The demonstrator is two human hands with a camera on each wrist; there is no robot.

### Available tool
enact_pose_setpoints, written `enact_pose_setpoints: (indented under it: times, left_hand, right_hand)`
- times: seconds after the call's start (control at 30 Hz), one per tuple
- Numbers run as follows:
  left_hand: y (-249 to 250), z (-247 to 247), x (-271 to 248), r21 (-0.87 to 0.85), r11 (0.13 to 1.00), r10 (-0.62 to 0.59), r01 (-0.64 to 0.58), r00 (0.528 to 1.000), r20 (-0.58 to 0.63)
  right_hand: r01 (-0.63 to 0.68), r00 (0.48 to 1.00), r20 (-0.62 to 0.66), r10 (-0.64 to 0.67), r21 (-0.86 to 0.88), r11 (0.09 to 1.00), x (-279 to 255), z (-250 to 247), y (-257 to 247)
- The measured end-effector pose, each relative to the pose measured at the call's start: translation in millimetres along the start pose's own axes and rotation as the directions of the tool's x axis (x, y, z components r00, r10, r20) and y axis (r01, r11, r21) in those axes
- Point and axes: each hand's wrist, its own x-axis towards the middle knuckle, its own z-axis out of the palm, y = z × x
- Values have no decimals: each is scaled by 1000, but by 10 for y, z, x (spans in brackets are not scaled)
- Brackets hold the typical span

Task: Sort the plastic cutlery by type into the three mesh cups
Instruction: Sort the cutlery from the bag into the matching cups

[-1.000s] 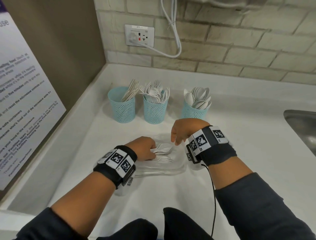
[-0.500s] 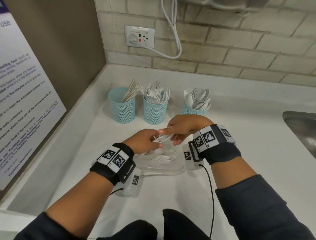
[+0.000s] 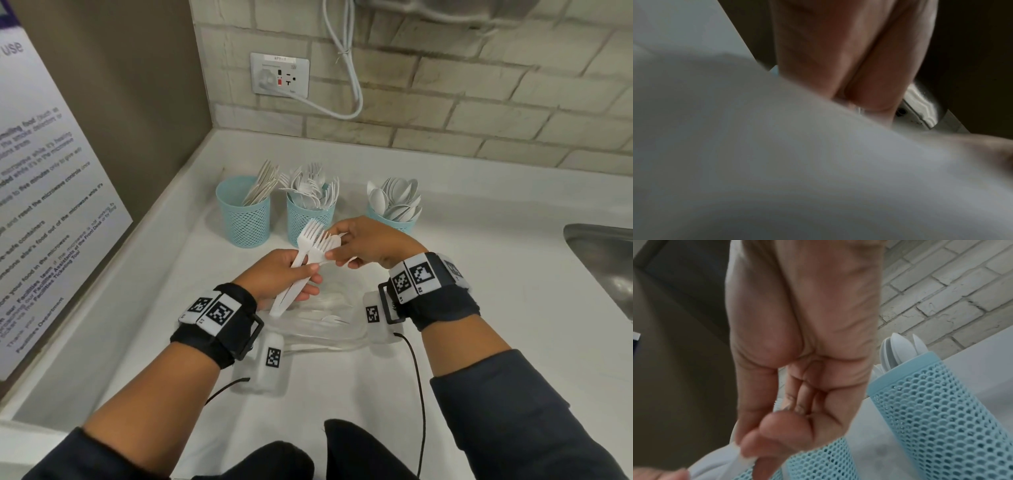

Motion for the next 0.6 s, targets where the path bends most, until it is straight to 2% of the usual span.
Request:
enact_pose_setpoints:
  times: [0.13,0.23,0.33,0.4,0.43,0.47,0.53,0.6]
  left_hand:
    - [30,48,0,-70,998,-2,2,1000,-1]
    - [72,76,3,-108,994,4,-3,1000,7]
    - [137,137,8,-113,993,26,-23,999,22]
    - [179,184,19,-99,994,38,-34,999,36]
    - [191,197,26,-93,995,39,-36,999,36]
    - [192,197,32,-87,996,34,-31,999,32]
    - [173,179,31,-73,997,12,-11,1000,19]
    - [146,166,26,-52,999,-3,3,1000,1]
  right_hand:
    - [27,986,-164,-22,27,999,19,-21,-23]
    - [75,940,-331,-82,-36,997,-18,-157,-70]
    - [92,938,-322,-127,-121,988,-87,-267,-149]
    - [114,904,-397,-158,-132,985,-113,-340,-163]
    - [130,850,-498,-175,-123,984,-122,-404,-159]
    - [152,766,-614,-192,-117,981,-132,-487,-150]
    - [195,553,-797,-242,-159,968,-184,-666,-137]
    - [211,354,-891,-284,-220,953,-244,-844,-123]
